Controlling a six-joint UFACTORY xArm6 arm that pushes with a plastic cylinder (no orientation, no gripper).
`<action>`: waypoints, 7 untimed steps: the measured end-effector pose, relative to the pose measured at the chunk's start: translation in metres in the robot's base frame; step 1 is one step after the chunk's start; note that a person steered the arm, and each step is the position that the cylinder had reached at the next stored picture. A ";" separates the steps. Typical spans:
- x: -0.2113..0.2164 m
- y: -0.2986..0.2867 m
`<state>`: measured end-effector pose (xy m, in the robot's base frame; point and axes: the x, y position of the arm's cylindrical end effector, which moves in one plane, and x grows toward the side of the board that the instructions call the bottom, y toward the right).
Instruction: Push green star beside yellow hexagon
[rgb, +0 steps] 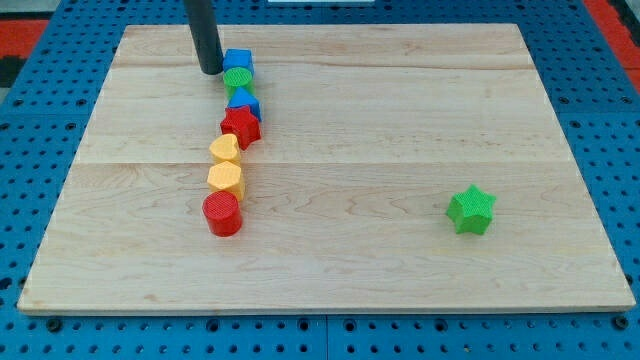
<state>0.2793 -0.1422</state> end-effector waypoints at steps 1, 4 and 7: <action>-0.003 -0.012; -0.068 0.133; 0.137 0.356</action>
<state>0.4163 0.2140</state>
